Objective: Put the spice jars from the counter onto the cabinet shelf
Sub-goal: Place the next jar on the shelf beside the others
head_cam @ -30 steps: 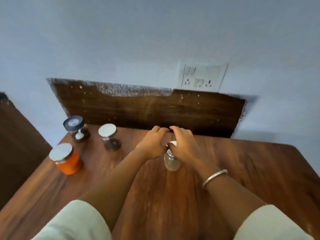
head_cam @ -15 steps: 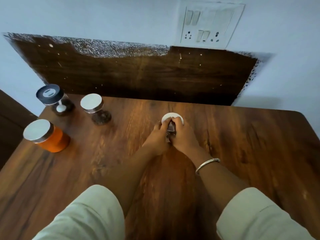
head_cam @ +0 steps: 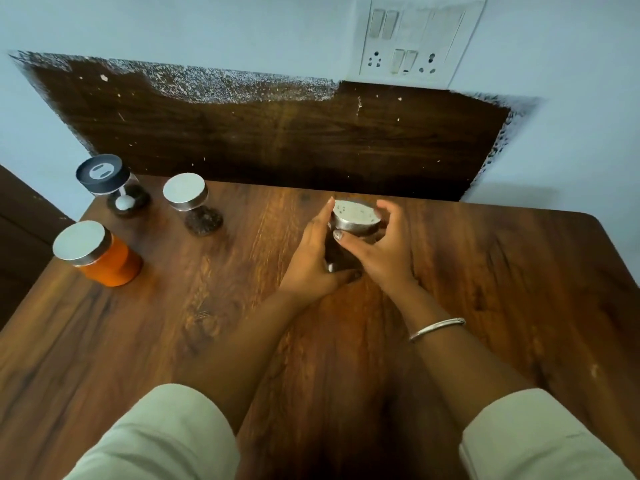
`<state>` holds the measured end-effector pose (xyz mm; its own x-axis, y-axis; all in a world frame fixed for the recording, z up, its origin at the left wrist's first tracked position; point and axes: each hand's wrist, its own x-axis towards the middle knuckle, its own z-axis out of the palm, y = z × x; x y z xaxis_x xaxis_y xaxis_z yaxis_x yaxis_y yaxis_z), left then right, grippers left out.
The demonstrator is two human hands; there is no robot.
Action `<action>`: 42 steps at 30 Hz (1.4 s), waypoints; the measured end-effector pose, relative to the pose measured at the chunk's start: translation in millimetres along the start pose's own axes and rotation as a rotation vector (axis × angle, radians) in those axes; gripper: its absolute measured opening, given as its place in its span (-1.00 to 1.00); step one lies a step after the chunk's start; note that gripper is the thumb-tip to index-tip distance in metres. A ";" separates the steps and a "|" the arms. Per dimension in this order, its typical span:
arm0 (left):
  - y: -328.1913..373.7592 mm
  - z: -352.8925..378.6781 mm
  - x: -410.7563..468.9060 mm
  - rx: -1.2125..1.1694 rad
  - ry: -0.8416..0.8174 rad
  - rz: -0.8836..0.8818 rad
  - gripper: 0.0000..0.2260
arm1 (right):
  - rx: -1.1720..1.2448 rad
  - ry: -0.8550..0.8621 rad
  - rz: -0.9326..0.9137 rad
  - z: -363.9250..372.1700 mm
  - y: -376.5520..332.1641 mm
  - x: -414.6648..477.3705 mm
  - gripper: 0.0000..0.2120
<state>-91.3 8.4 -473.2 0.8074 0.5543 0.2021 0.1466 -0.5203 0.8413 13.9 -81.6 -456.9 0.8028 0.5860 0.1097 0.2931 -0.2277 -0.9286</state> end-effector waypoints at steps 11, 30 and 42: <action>76.6 -28.1 -36.4 -0.629 -0.040 -0.145 -0.10 | 0.308 -0.208 0.045 -46.3 -45.0 -45.8 -0.41; 121.5 -42.0 -68.5 -0.648 -0.080 -0.092 -0.15 | 0.455 -0.190 -0.063 -71.5 -79.9 -85.8 -0.57; 126.3 -38.5 -70.8 -0.556 -0.067 -0.096 -0.42 | 0.491 -0.253 -0.002 -85.9 -68.3 -89.1 -0.40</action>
<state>-152.0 -71.6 -362.0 0.8427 0.5301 0.0946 -0.0873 -0.0389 0.9954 -33.1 -185.1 -372.8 0.6350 0.7684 0.0795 -0.0302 0.1275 -0.9914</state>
